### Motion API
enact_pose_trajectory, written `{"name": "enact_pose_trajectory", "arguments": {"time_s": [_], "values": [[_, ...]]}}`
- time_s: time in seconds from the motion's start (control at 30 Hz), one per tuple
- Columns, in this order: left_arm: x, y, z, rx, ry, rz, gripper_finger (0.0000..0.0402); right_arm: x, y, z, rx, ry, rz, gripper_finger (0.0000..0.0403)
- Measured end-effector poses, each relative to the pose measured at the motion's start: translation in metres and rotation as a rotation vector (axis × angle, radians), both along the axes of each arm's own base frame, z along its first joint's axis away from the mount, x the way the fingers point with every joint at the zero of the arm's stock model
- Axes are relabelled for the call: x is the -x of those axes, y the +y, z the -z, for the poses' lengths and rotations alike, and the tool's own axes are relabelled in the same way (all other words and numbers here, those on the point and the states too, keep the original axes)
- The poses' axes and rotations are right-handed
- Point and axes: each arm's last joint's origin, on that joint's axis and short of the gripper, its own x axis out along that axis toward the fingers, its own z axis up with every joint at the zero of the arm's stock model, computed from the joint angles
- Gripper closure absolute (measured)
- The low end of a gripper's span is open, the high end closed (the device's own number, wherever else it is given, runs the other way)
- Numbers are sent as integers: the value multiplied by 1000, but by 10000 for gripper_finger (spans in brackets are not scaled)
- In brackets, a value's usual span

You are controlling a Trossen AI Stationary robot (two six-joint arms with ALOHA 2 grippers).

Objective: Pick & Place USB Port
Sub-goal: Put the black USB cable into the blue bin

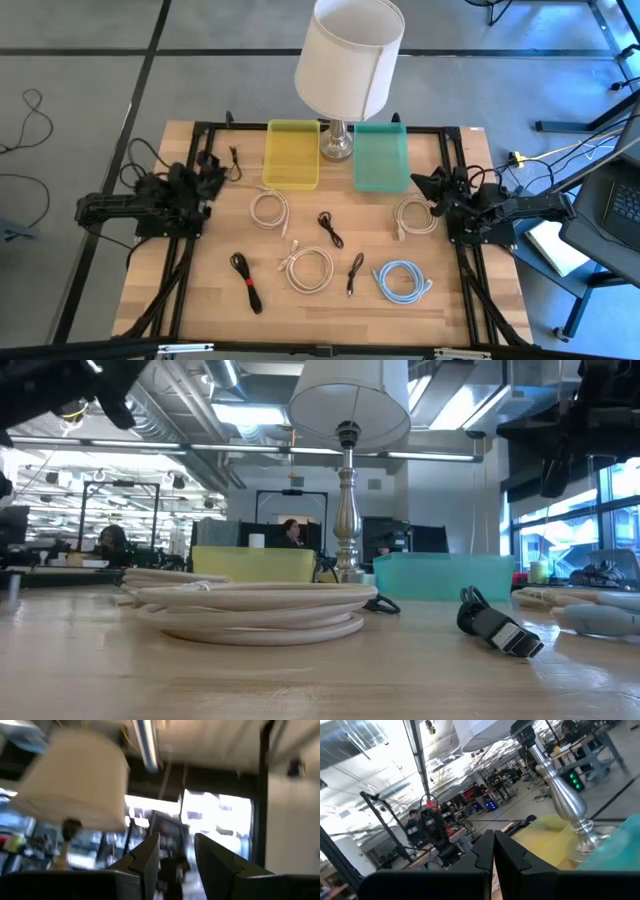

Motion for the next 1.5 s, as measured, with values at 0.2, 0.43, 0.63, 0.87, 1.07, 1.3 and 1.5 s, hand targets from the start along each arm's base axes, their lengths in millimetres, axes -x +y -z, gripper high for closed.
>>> {"name": "enact_pose_trajectory", "arguments": {"time_s": [0.2, 0.43, 0.63, 0.87, 1.07, 1.3, 1.5], "values": [[6, 7, -5, 182, -102, -169, 283, 0, 0, 0, 9, 1, 2, 386], [11, 12, -5, 289, -130, -367, 283, 2, 0, -8, 106, -42, 29, 386], [11, 13, -5, 366, -158, -339, 284, 10, -1, -29, 160, -147, 70, 386], [21, 11, -51, 316, -109, -350, 283, 48, -1, -111, 377, -325, 22, 386], [25, 10, -122, 216, 219, -382, 283, 67, -2, -165, 417, -214, -74, 386], [3, 13, -177, 192, 719, -463, 284, 45, -3, -190, 306, 161, -54, 386], [-12, 21, -158, 399, 1133, -633, 293, 21, -2, -199, 322, 358, 28, 386]]}}
